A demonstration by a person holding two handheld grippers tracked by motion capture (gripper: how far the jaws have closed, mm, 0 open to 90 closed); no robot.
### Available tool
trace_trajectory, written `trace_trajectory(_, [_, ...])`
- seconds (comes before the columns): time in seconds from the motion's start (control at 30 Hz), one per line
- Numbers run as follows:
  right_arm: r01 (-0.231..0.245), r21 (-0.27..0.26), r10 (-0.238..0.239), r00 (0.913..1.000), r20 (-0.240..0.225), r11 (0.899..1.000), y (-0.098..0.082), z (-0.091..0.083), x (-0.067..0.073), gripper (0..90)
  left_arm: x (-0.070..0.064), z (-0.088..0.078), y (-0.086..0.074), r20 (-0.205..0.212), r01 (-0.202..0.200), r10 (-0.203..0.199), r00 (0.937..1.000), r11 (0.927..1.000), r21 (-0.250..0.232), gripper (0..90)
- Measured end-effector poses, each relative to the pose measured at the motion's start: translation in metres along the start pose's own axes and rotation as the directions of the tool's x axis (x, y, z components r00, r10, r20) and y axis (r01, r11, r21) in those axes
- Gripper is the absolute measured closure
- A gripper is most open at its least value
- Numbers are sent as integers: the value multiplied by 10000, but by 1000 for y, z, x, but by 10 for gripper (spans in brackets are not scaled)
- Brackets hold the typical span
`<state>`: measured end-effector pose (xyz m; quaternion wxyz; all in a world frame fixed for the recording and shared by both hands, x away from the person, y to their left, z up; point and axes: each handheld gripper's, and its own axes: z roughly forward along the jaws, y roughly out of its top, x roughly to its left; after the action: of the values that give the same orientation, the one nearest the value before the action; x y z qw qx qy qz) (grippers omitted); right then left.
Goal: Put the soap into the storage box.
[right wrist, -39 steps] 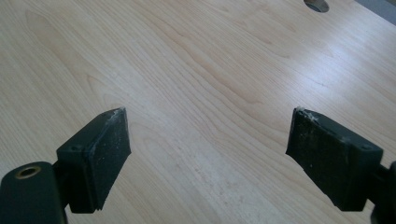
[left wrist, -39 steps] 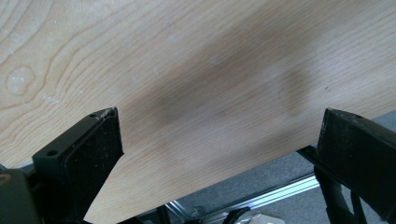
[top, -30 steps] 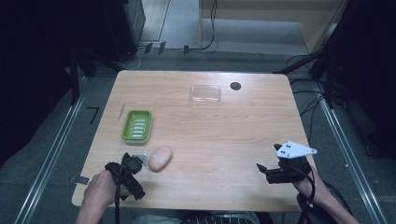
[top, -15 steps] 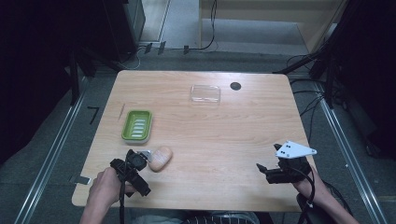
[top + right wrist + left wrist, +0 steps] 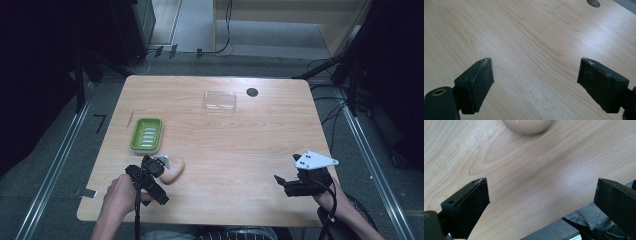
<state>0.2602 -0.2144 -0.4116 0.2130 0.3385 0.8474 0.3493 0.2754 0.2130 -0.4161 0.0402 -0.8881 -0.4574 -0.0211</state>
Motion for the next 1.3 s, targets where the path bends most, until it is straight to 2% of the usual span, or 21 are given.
trace_trajectory(0.57, [-11,5,11,10000,12,10000,0,0,0,134,1,-7,16,99,92,-88,9999,9991,-406,0])
trace_trajectory(0.73, [-15,-1,15,10000,16,10000,0,0,0,134,2,-7,22,115,13,-9,9999,9993,-363,0])
trace_trajectory(1.3, [-23,7,23,10000,17,10000,0,0,0,134,8,-1,42,216,116,-109,9997,9993,-357,0])
